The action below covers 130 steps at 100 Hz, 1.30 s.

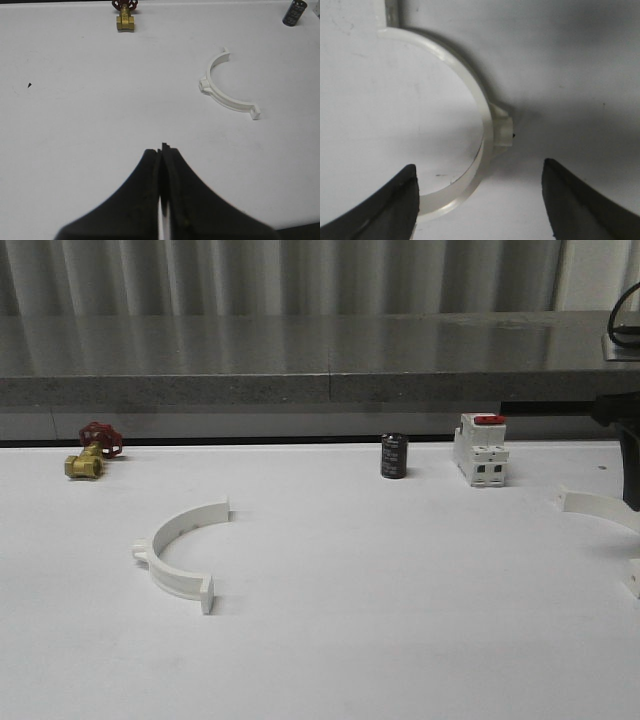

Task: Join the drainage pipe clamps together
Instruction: 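Grasp the second half-ring with the right gripper and lift it, then carry the half-ring to the placed half and align their ends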

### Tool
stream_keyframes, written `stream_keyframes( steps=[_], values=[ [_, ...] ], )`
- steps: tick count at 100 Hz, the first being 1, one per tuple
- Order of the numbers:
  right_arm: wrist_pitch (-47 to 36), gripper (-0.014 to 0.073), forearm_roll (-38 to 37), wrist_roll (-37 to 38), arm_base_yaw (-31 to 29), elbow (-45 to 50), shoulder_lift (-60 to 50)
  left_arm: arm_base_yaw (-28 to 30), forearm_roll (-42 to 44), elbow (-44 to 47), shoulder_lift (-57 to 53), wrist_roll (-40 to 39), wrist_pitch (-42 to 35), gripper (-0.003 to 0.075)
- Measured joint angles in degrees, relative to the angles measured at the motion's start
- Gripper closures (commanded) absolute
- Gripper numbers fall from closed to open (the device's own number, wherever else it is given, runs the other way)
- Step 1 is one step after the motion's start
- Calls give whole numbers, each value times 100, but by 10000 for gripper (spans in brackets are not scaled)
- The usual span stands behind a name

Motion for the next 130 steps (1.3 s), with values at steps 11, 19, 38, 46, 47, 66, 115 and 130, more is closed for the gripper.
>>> stream_keyframes(
  steps=[11, 19, 38, 46, 47, 66, 115, 130],
  values=[
    [19, 73, 0, 0, -62, -143, 233, 0, 0, 0, 0, 0, 0, 741],
    [29, 73, 0, 0, -97, -185, 369, 0, 0, 0, 0, 0, 0, 741],
    [-18, 156, 0, 0, -122, -188, 574, 0, 0, 0, 0, 0, 0, 741],
    [-73, 284, 0, 0, -122, -198, 652, 0, 0, 0, 0, 0, 0, 741],
    [-73, 294, 0, 0, -122, -198, 659, 0, 0, 0, 0, 0, 0, 741],
    [-82, 451, -14, 0, -122, -211, 716, 0, 0, 0, 0, 0, 0, 741],
    [310, 450, 194, 464, 278, -439, 162, 0, 0, 0, 0, 0, 0, 741],
    [438, 450, 210, 1062, 976, -439, -49, 0, 0, 0, 0, 0, 0, 741]
  ],
)
